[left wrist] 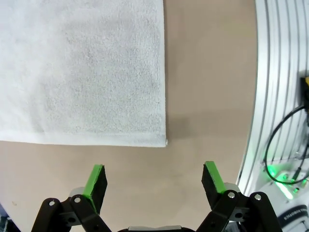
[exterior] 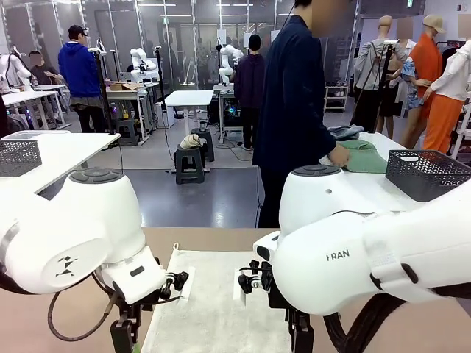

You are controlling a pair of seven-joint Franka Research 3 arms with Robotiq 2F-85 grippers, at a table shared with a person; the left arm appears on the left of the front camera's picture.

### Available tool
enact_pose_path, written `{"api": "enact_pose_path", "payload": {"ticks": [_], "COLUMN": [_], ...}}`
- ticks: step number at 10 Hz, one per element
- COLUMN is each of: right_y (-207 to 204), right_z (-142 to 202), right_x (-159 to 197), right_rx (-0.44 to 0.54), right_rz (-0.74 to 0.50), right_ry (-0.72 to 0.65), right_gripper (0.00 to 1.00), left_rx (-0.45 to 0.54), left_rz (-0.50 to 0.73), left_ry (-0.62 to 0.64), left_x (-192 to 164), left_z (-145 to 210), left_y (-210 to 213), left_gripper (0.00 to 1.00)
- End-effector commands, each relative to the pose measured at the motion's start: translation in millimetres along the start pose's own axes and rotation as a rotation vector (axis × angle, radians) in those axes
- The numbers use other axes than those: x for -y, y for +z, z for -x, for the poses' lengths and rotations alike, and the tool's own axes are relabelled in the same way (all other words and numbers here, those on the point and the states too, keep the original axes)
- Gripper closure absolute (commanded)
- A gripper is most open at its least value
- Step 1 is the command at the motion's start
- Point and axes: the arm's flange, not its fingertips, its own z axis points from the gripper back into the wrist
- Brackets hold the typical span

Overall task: Fold the towels and place them in the basket.
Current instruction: When a person lays out a Towel with hook on the table, fold it in half twice.

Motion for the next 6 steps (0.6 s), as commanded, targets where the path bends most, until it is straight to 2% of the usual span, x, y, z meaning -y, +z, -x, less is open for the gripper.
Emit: {"api": "enact_pose_path", "payload": {"ticks": [1, 6], "right_y": [-19, -35], "right_z": [10, 23], "right_x": [-2, -5], "right_rx": [-0.016, -0.021], "right_rz": [0.023, -0.005], "right_ry": [-0.013, -0.039], "right_gripper": [0.0, 0.0], "left_rx": [0.037, 0.034], "left_rz": [-0.008, 0.001], "left_ry": [0.028, 0.05], "left_x": [10, 13], "left_z": [2, 7], "left_y": [-16, -35], "left_gripper": [0.0, 0.0]}}
